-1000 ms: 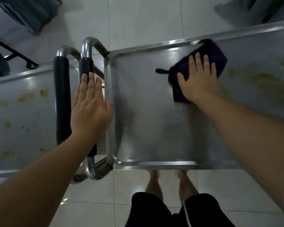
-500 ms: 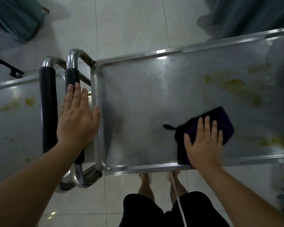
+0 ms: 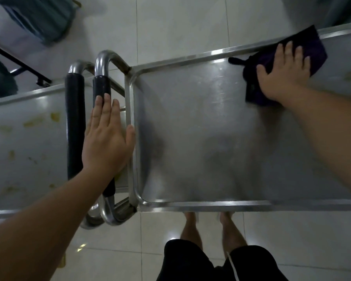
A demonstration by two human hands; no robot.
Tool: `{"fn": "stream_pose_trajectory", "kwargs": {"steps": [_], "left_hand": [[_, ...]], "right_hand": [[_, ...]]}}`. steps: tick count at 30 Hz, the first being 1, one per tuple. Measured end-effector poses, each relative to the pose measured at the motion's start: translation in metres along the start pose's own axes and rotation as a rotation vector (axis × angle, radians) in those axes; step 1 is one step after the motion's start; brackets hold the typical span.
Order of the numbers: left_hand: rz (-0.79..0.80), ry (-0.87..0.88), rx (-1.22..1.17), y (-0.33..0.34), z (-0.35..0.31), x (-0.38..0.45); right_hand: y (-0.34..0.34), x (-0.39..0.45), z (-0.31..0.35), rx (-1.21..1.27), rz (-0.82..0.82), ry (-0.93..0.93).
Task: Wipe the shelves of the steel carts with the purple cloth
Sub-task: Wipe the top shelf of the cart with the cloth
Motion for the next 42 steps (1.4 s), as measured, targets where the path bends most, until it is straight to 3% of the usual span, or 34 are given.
{"fn": "stream_pose_trajectory", "kwargs": {"steps": [4,12,16,20,24,28,31,36,42], "left_hand": [[0.017,0.005,-0.037,-0.002,-0.001,0.001],[0.058,0.006,-0.048,-0.01,-0.006,-0.001],[0.052,0.018,-0.037,-0.009,-0.007,-0.001],[0.043,0.024,-0.042,-0.005,-0.005,0.0],[0.019,0.044,-0.052,-0.001,-0.001,-0.001],[0.0,0.055,-0.037,0.001,0.0,0.001],[-0.025,0.065,-0.023,0.003,0.001,0.001],[-0.033,0.089,-0.022,0.004,0.001,0.001],[-0.023,0.093,-0.062,0.005,0.004,0.003]], "right_hand": [[0.008,-0.056,-0.012,-0.005,0.041,-0.085],[0.084,-0.298,-0.076,-0.062,-0.006,-0.191],[0.094,-0.312,-0.075,-0.071,-0.003,-0.129],[0.112,-0.303,-0.002,-0.028,-0.031,-0.186],[0.139,-0.3,0.125,0.035,-0.041,-0.42],[0.163,-0.298,0.252,0.06,0.059,-0.705],[0.17,-0.295,0.294,0.073,0.084,-0.794],[0.158,-0.287,0.24,0.066,0.053,-0.761],[0.113,-0.264,0.024,0.029,-0.12,-0.3]]}}
Point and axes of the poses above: each hand's wrist, its own x-axis towards the middle knuckle, its own y-axis out of the palm, z = x × y, the point moved 2 cm from there along x, towards the middle knuckle, and after that the axes turned 13 degrees about -y, right-handed, at the moved point
